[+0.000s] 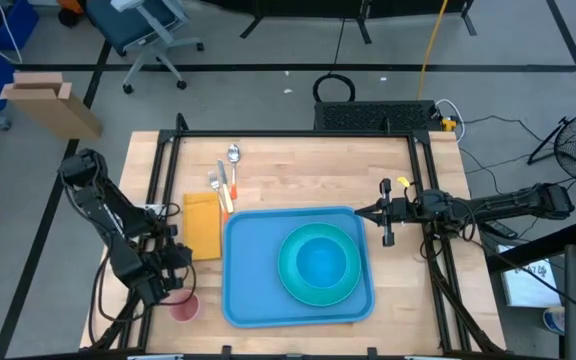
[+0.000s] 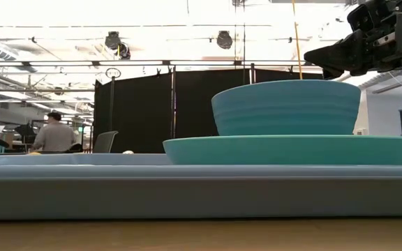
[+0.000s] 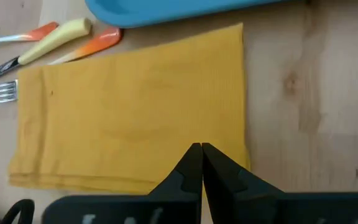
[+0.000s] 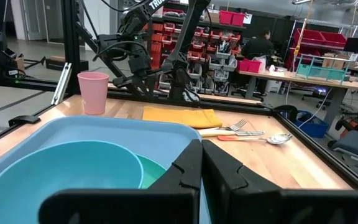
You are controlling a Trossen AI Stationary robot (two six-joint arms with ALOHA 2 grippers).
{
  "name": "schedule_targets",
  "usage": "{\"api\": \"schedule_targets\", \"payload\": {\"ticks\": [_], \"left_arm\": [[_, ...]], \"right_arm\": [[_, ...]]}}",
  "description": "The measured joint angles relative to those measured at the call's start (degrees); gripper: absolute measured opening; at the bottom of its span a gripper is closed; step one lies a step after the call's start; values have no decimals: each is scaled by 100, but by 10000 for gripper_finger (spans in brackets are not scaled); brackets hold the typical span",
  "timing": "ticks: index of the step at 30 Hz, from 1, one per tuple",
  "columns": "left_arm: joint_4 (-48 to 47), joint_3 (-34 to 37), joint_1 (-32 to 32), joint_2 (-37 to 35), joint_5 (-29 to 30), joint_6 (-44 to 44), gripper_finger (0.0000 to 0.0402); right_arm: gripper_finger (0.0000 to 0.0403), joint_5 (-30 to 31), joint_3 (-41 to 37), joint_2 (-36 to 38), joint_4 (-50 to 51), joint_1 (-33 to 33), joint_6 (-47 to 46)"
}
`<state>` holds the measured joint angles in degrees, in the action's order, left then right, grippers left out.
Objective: Set up tray
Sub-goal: Put the yellow napkin on the blue serving tray to the left of the light green plate
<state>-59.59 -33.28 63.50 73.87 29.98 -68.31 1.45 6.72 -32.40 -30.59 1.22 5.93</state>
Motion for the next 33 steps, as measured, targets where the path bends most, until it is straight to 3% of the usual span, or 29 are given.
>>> {"api": "schedule_targets", "payload": {"ticks": [4,14,20,26,33], "left_arm": [[252,2,57,0,-143,103,60],[164,2,55,0,-448,422,224],[189,3,55,0,-466,607,288],[599,286,55,0,-593,805,309],[1300,795,69,-33,-356,823,290]], "right_arm": [[0,0,0,0,0,2,0],[0,0,0,0,-2,2,7],[0,0,0,0,-2,0,52],[0,0,0,0,-2,1,72],[0,2,0,-2,-2,2,72]]}}
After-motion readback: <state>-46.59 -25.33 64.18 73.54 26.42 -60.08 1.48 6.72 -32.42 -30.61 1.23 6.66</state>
